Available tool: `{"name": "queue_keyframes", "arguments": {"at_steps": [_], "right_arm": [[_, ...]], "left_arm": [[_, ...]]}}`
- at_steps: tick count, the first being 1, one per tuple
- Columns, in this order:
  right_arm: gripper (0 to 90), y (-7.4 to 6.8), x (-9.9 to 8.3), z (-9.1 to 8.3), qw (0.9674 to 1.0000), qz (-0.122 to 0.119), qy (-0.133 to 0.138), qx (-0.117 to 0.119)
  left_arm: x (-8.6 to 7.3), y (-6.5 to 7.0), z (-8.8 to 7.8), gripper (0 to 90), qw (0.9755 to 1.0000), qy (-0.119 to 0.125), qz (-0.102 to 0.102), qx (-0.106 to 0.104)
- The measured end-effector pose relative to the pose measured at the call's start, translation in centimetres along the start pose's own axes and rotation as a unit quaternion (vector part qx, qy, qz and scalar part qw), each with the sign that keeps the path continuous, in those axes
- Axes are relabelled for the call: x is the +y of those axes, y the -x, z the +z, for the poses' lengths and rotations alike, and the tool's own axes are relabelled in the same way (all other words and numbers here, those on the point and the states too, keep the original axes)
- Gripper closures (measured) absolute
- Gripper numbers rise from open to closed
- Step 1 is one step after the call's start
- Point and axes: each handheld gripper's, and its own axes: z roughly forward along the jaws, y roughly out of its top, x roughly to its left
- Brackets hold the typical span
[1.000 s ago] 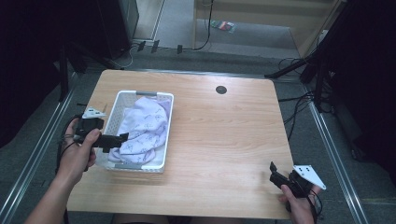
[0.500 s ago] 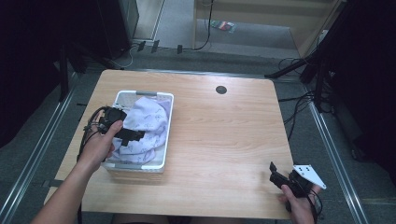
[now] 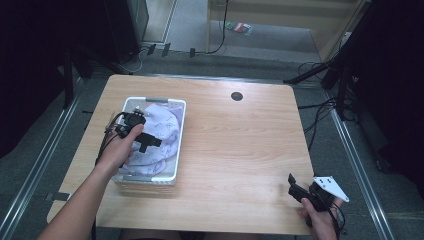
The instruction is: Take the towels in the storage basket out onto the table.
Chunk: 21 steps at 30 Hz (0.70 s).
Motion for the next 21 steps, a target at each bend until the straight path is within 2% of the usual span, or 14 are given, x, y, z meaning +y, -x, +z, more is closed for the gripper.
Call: {"name": "queue_keyframes", "arguments": {"at_steps": [1, 2, 3, 4, 7, 10, 11, 13, 14, 21], "right_arm": [[12.6, 0.0, 0.0, 0.0, 1.0, 0.0, 0.001, 0.002], [12.6, 0.0, 0.0, 0.0, 1.0, 0.0, 0.001, 0.002], [12.6, 0.0, 0.0, 0.0, 1.0, 0.0, 0.001, 0.003], [12.6, 0.0, 0.0, 0.0, 1.0, 0.0, 0.001, 0.003], [12.6, 0.0, 0.0, 0.0, 1.0, 0.0, 0.001, 0.004], [12.6, 0.0, 0.0, 0.0, 1.0, 0.0, 0.001, 0.005], [12.6, 0.0, 0.0, 0.0, 1.0, 0.0, 0.001, 0.006], [12.6, 0.0, 0.0, 0.0, 1.0, 0.0, 0.001, 0.006], [12.6, 0.0, 0.0, 0.0, 1.0, -0.001, 0.001, 0.006], [12.7, -0.1, 0.0, 0.0, 1.0, -0.006, 0.0, 0.004]], "left_arm": [[0.3, 0.0, 0.5, 0.0, 0.9998, -0.016, -0.005, 0.006], [0.3, 0.0, 0.5, 0.0, 0.9998, -0.016, -0.005, 0.006], [0.5, 0.1, 0.9, 0.0, 0.9995, -0.031, -0.007, 0.001], [0.6, 0.2, 1.5, 0.0, 0.9987, -0.049, -0.011, 0.013], [0.7, 0.2, 2.4, 0.0, 0.9973, -0.069, -0.017, 0.02], [0.7, 0.4, 3.1, 0.0, 0.9964, -0.078, -0.021, 0.026], [0.6, 0.7, 3.7, 0.0, 0.9948, -0.095, -0.017, 0.034], [0.5, 0.9, 4.1, 0.0, 0.9941, -0.099, -0.017, 0.042], [0.4, 1.0, 4.4, 0.0, 0.9936, -0.1, -0.01, 0.05], [0.3, 1.0, 4.5, 2.7, 0.9928, -0.104, -0.007, 0.06]]}}
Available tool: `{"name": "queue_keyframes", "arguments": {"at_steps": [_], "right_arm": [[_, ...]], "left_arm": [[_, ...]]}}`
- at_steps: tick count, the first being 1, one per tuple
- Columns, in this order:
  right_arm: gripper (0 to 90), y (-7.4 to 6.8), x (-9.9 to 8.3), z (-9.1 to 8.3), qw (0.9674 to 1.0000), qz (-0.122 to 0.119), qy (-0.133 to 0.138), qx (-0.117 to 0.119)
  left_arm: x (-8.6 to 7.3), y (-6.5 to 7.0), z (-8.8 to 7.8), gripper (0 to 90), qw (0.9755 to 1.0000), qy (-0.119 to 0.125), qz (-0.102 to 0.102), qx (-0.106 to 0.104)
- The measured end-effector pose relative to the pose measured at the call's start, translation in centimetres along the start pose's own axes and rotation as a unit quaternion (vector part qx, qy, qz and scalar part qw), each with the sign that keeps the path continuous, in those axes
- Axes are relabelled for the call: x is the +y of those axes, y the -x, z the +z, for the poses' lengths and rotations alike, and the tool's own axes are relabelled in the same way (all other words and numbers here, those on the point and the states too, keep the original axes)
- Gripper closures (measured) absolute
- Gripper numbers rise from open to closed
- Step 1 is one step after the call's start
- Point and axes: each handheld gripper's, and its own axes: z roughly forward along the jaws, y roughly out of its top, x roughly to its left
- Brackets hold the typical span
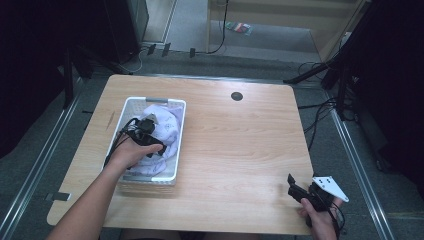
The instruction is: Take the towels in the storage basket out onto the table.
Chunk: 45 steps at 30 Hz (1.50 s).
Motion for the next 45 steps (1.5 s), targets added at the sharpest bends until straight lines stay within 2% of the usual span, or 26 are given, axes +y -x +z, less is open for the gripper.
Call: {"name": "queue_keyframes", "arguments": {"at_steps": [3, 6, 8, 11, 17, 21, 25, 30, 31, 34, 37, 38, 41, 42, 44, 45], "right_arm": [[12.7, 0.0, 0.0, 0.0, 1.0, 0.0, 0.0, 0.001], [12.7, 0.1, 0.0, 0.0, 1.0, 0.007, 0.001, 0.004], [12.9, 0.3, 0.0, 0.0, 0.9999, 0.013, 0.001, 0.004], [13.0, 0.3, 0.0, 0.0, 0.9999, 0.012, 0.0, 0.009], [13.0, 0.1, 0.0, 0.0, 1.0, 0.004, -0.002, 0.001], [13.2, 0.1, 0.0, 0.1, 1.0, 0.008, -0.003, -0.003], [13.2, 0.0, 0.0, 0.1, 0.9999, 0.006, -0.005, -0.007], [13.2, 0.0, 0.0, 0.0, 0.9999, 0.008, -0.004, -0.007], [13.2, 0.0, 0.0, 0.0, 0.9999, 0.008, -0.004, -0.007], [13.3, 0.0, 0.0, 0.1, 0.9999, 0.009, -0.006, -0.01], [13.3, 0.0, 0.0, 0.1, 0.9999, 0.01, -0.006, -0.009], [13.3, 0.0, 0.0, 0.0, 0.9999, 0.009, -0.006, -0.01], [13.4, 0.0, 0.0, 0.1, 0.9999, 0.01, -0.007, -0.011], [13.4, 0.0, 0.0, 0.1, 0.9999, 0.01, -0.008, -0.011], [13.4, 0.0, 0.0, 0.1, 0.9999, 0.01, -0.008, -0.011], [13.4, 0.0, 0.0, 0.1, 0.9999, 0.01, -0.008, -0.011]], "left_arm": [[-0.1, 0.1, -0.1, 12.6, 1.0, 0.006, 0.006, 0.003], [-0.4, -0.7, -1.1, 44.1, 0.9997, 0.018, 0.001, 0.015], [-0.5, -1.0, -1.2, 52.0, 0.9997, 0.019, 0.002, 0.014], [-0.4, -0.9, -1.3, 58.1, 0.9996, 0.017, 0.006, 0.022], [-0.3, -0.7, -2.1, 61.0, 0.9996, 0.014, 0.006, 0.024], [-0.6, -1.0, -3.3, 61.0, 0.9996, 0.021, -0.004, 0.02], [-0.9, -1.6, -4.3, 61.0, 0.9996, 0.02, -0.003, 0.018], [-1.2, -2.6, -6.9, 60.9, 0.9995, 0.028, -0.012, 0.011], [-1.2, -2.6, -6.9, 60.9, 0.9995, 0.028, -0.012, 0.011], [-1.3, -2.9, -8.9, 60.8, 0.999, 0.041, -0.013, 0.011], [-1.3, -3.0, -9.8, 60.8, 0.9989, 0.044, -0.013, 0.013], [-1.3, -3.1, -10.7, 60.8, 0.9988, 0.045, -0.014, 0.012], [-1.3, -3.2, -11.6, 60.8, 0.9986, 0.05, -0.015, 0.014], [-1.3, -3.3, -12.4, 60.8, 0.9983, 0.055, -0.015, 0.015], [-1.4, -3.3, -12.9, 60.7, 0.9982, 0.056, -0.016, 0.013], [-1.4, -3.5, -13.6, 60.7, 0.9981, 0.058, -0.018, 0.01]]}}
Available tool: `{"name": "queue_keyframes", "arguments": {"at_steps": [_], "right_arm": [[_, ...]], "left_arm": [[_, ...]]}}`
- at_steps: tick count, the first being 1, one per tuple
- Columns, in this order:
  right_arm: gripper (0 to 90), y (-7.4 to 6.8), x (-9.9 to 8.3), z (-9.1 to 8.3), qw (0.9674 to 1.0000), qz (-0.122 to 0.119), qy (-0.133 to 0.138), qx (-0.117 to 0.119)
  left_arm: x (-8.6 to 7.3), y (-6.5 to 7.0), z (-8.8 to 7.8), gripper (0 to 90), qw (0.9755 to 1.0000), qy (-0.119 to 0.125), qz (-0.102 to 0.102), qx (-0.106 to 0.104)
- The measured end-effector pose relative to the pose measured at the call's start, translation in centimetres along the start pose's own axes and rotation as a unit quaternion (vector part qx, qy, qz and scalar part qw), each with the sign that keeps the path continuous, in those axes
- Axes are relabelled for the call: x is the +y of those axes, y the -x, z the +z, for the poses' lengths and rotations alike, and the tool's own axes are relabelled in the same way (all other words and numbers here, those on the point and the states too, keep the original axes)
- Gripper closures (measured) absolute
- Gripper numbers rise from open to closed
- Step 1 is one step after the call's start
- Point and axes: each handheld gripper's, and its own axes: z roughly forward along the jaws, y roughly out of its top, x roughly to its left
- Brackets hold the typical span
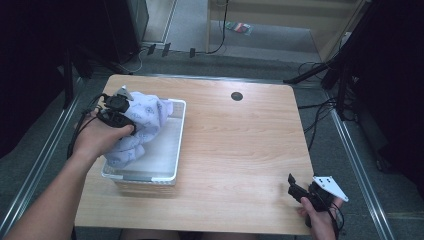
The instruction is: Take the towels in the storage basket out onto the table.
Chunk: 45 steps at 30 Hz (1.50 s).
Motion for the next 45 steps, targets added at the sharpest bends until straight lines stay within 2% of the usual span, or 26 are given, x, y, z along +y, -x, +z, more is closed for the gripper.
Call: {"name": "queue_keyframes", "arguments": {"at_steps": [13, 16, 20, 24, 26, 31, 32, 33, 34, 36, 40, 41, 42, 45], "right_arm": [[13.5, 0.0, -0.1, -0.1, 1.0, 0.007, 0.0, -0.006], [13.5, 0.0, 0.0, 0.0, 0.9999, 0.007, -0.002, -0.009], [13.5, -0.1, 0.0, 0.0, 1.0, 0.003, -0.002, -0.007], [13.5, -0.1, 0.0, 0.0, 1.0, -0.001, -0.003, -0.003], [13.6, -0.1, 0.0, 0.0, 1.0, 0.002, -0.005, -0.001], [13.6, 0.1, 0.0, 0.0, 0.9999, 0.007, -0.003, 0.007], [13.7, 0.2, 0.0, 0.0, 0.9999, 0.006, -0.003, 0.008], [13.6, 0.1, 0.0, 0.0, 0.9999, 0.007, -0.004, 0.009], [13.7, 0.1, 0.0, 0.0, 0.9999, 0.008, -0.004, 0.01], [13.8, 0.1, 0.0, 0.0, 0.9999, 0.007, -0.004, 0.011], [13.9, 0.2, 0.0, 0.0, 0.9999, 0.008, -0.003, 0.013], [13.9, 0.2, 0.0, 0.0, 0.9999, 0.008, -0.003, 0.013], [14.0, 0.1, 0.0, 0.0, 0.9999, 0.008, -0.003, 0.014], [13.9, 0.0, 0.0, 0.1, 0.9999, 0.004, -0.003, 0.012]], "left_arm": [[0.4, 0.9, -3.0, 60.5, 0.9999, 0.01, 0.007, -0.011], [0.4, 1.0, -3.7, 60.5, 0.9998, 0.012, 0.013, -0.007], [0.6, 1.3, -4.1, 60.5, 0.9998, 0.012, 0.016, -0.003], [0.9, 2.1, -4.5, 60.4, 0.9996, 0.014, 0.024, -0.011], [1.5, 3.1, -4.5, 60.4, 0.9993, 0.013, 0.029, -0.017], [2.6, 5.2, -4.6, 60.4, 0.9988, 0.014, 0.045, -0.017], [2.6, 5.2, -4.6, 60.3, 0.9988, 0.014, 0.045, -0.017], [2.8, 5.8, -4.7, 60.3, 0.9988, 0.016, 0.043, -0.017], [3.3, 6.7, -5.0, 60.3, 0.9984, 0.02, 0.05, -0.017], [3.7, 7.6, -5.2, 60.2, 0.9979, 0.024, 0.056, -0.019], [4.4, 9.0, -5.7, 60.1, 0.9971, 0.033, 0.058, -0.036], [4.4, 9.0, -5.7, 60.1, 0.9971, 0.033, 0.058, -0.036], [4.7, 9.7, -5.7, 60.1, 0.9962, 0.038, 0.064, -0.044], [5.1, 10.8, -5.2, 60.0, 0.9959, 0.037, 0.07, -0.044]]}}
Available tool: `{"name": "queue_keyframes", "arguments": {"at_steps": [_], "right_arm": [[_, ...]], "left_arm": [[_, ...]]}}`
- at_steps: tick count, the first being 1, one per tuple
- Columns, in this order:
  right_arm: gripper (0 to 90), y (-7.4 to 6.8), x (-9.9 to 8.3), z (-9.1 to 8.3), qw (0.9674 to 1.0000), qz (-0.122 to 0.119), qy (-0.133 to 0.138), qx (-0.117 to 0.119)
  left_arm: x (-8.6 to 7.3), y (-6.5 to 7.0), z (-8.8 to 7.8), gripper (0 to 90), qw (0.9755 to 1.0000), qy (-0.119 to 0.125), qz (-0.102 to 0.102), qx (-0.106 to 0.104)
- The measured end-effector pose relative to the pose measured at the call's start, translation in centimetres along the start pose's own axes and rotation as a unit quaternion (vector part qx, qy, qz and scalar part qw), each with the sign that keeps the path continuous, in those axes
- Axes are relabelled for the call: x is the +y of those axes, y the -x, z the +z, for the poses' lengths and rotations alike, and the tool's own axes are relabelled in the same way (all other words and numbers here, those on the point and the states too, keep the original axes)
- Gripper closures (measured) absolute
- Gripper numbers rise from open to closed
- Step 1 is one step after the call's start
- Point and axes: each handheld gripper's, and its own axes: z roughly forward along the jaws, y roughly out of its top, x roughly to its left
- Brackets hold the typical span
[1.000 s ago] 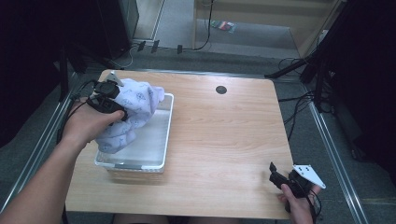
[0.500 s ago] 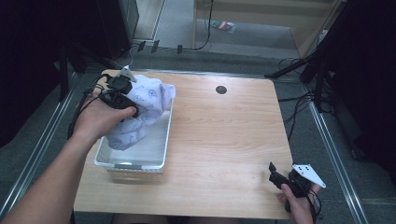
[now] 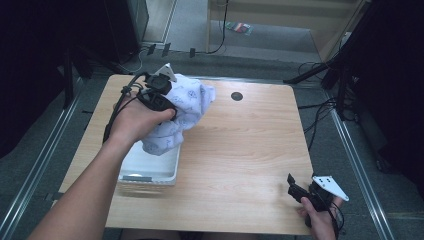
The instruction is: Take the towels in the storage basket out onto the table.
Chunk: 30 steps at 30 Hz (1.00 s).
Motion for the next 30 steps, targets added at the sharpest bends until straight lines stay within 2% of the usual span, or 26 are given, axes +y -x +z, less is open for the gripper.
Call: {"name": "queue_keyframes", "arguments": {"at_steps": [2, 6, 7, 8, 10, 11, 13, 15, 16, 19, 21, 25, 27, 29, 30], "right_arm": [[13.8, 0.0, 0.0, 0.0, 1.0, 0.001, 0.0, -0.002], [13.8, 0.0, 0.0, 0.0, 1.0, 0.002, 0.001, -0.001], [13.8, 0.0, 0.0, 0.0, 1.0, 0.002, 0.001, 0.0], [13.8, 0.0, 0.0, 0.0, 1.0, 0.002, 0.001, 0.0], [13.8, 0.0, 0.0, 0.0, 1.0, 0.002, 0.001, 0.0], [13.9, 0.0, 0.0, 0.0, 1.0, 0.002, 0.001, 0.001], [13.9, 0.0, 0.0, 0.0, 1.0, 0.002, 0.002, 0.0], [13.9, 0.0, 0.0, 0.0, 1.0, 0.001, 0.002, 0.001], [13.9, -0.1, 0.0, 0.0, 1.0, -0.002, 0.002, 0.001], [13.9, 0.0, 0.0, 0.0, 1.0, -0.002, 0.004, 0.002], [13.9, 0.0, 0.0, 0.0, 1.0, 0.0, 0.004, 0.0], [13.9, 0.0, 0.0, 0.0, 1.0, -0.002, 0.004, 0.002], [13.9, -0.1, 0.0, 0.0, 1.0, -0.003, 0.004, 0.003], [13.9, -0.1, 0.0, 0.0, 1.0, -0.005, 0.005, 0.003], [13.9, -0.1, 0.0, 0.0, 1.0, -0.005, 0.005, 0.003]], "left_arm": [[0.2, 0.3, 0.3, 60.0, 1.0, -0.004, 0.003, -0.002], [1.1, 2.0, 1.9, 59.9, 0.9998, -0.013, 0.014, -0.008], [1.1, 2.0, 1.9, 59.9, 0.9998, -0.013, 0.014, -0.008], [1.5, 2.8, 2.6, 59.9, 0.9997, -0.011, 0.017, -0.014], [1.7, 3.3, 2.9, 59.9, 0.9995, -0.013, 0.022, -0.018], [2.0, 4.2, 3.6, 59.9, 0.9993, -0.015, 0.026, -0.024], [2.3, 5.2, 4.3, 59.9, 0.9989, -0.018, 0.029, -0.032], [2.4, 5.5, 4.5, 59.9, 0.9986, -0.02, 0.03, -0.038], [2.8, 6.4, 5.1, 59.8, 0.998, -0.016, 0.031, -0.051], [3.3, 7.6, 6.0, 59.8, 0.9975, -0.021, 0.04, -0.054], [3.6, 8.3, 6.7, 59.8, 0.9974, -0.023, 0.038, -0.056], [3.8, 9.2, 7.5, 59.7, 0.9969, -0.027, 0.043, -0.06], [4.0, 10.0, 8.3, 59.6, 0.9961, -0.03, 0.044, -0.071], [4.1, 10.1, 8.4, 59.5, 0.9959, -0.031, 0.046, -0.071], [4.2, 10.4, 9.1, 59.4, 0.9958, -0.031, 0.045, -0.073]]}}
